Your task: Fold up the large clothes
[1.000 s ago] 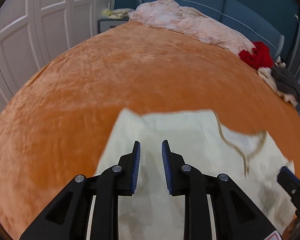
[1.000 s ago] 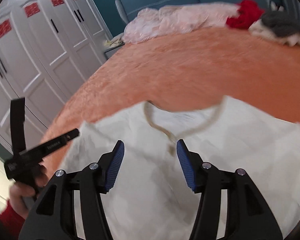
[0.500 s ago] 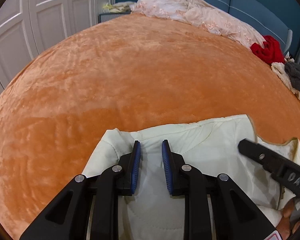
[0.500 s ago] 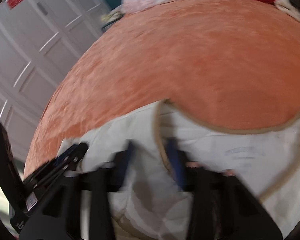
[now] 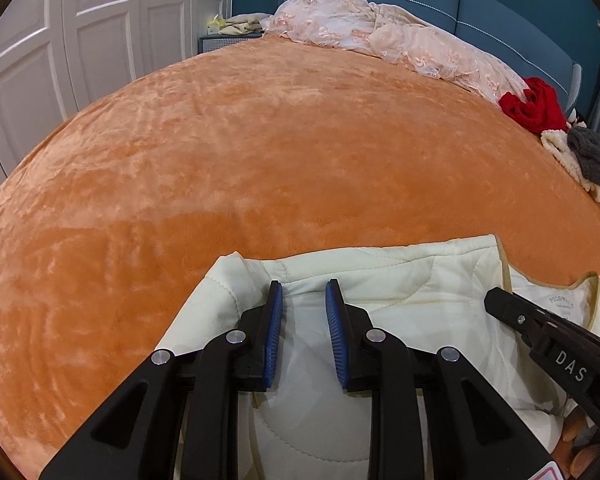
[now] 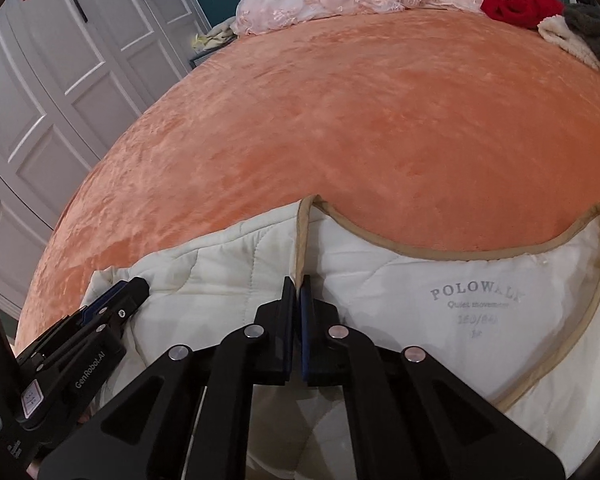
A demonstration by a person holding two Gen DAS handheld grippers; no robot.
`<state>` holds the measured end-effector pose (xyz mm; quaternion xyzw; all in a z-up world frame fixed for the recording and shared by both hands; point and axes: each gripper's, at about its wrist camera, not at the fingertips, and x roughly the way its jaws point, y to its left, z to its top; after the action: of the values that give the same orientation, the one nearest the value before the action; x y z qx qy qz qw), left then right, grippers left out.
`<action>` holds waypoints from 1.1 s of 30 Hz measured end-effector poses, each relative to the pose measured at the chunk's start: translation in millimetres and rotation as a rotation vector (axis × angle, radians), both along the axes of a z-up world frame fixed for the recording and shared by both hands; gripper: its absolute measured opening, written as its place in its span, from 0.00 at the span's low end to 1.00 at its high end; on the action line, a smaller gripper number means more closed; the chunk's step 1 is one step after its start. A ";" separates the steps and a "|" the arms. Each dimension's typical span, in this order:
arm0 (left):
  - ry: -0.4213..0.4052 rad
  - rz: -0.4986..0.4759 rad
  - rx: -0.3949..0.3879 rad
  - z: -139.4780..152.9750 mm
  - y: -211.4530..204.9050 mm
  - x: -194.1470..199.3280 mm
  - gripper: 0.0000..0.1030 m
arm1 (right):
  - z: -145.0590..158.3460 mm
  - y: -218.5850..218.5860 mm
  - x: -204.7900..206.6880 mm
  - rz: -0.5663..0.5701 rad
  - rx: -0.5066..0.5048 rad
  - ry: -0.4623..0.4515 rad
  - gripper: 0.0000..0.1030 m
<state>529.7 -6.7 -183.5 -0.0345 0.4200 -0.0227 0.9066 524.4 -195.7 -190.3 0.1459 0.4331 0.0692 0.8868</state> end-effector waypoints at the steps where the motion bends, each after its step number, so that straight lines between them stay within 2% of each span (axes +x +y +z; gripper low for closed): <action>1: 0.000 0.000 0.002 0.1 -0.3 -0.1 0.23 | 4.7 -4.8 -5.4 -0.033 -0.003 -0.014 0.04; 4: 0.006 0.000 -0.003 1.7 -0.3 0.5 0.23 | 28.2 -40.8 -33.0 -0.153 0.039 -0.075 0.12; 9: 0.006 -0.014 0.030 25.0 -8.2 -6.3 0.24 | 54.3 -126.0 -77.9 -0.310 0.053 -0.106 0.14; 11: -0.007 -0.063 -0.025 41.2 -17.6 -14.6 0.26 | 54.1 -158.8 -90.8 -0.364 0.057 -0.089 0.24; 13: 0.001 -0.138 -0.110 57.3 -39.4 -21.1 0.34 | 49.1 -189.6 -102.6 -0.414 0.064 -0.063 0.30; 14: 0.008 -0.182 -0.142 62.9 -53.3 -22.4 0.40 | 44.3 -205.1 -108.6 -0.439 0.078 -0.052 0.31; 16: 0.026 -0.289 -0.187 72.9 -91.7 -24.0 0.47 | 33.7 -223.3 -115.0 -0.471 0.116 -0.035 0.31; 17: 0.045 -0.356 -0.218 75.9 -116.3 -22.9 0.56 | 28.9 -229.9 -117.6 -0.479 0.136 -0.030 0.31; 18: 0.058 -0.392 -0.236 76.1 -132.6 -22.2 0.61 | 23.2 -236.7 -119.7 -0.483 0.159 -0.026 0.30; 23: 0.148 -0.504 -0.259 55.7 -211.3 -7.4 0.61 | 4.4 -242.7 -120.1 -0.464 0.180 -0.017 0.28; 26: 0.238 -0.542 -0.271 38.3 -235.2 -1.2 0.61 | -0.3 -242.4 -119.5 -0.457 0.172 -0.027 0.28; 29: 0.274 -0.563 -0.224 24.4 -249.9 -0.1 0.61 | -4.6 -242.3 -121.0 -0.454 0.178 -0.043 0.28; 31: 0.286 -0.575 -0.212 17.1 -254.3 -0.2 0.57 | -6.9 -242.3 -120.6 -0.451 0.184 -0.049 0.28; 32: 0.288 -0.578 -0.219 14.9 -255.0 -1.1 0.45 | -7.8 -242.5 -120.2 -0.450 0.187 -0.052 0.28; 33: 0.286 -0.585 -0.226 13.1 -255.4 -2.3 0.21 | -8.3 -243.1 -122.3 -0.450 0.188 -0.054 0.28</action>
<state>527.4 -262.1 -170.4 -0.0156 0.5299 -0.3230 0.7839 402.1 -438.7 -198.6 0.3187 0.3573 -0.0861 0.8737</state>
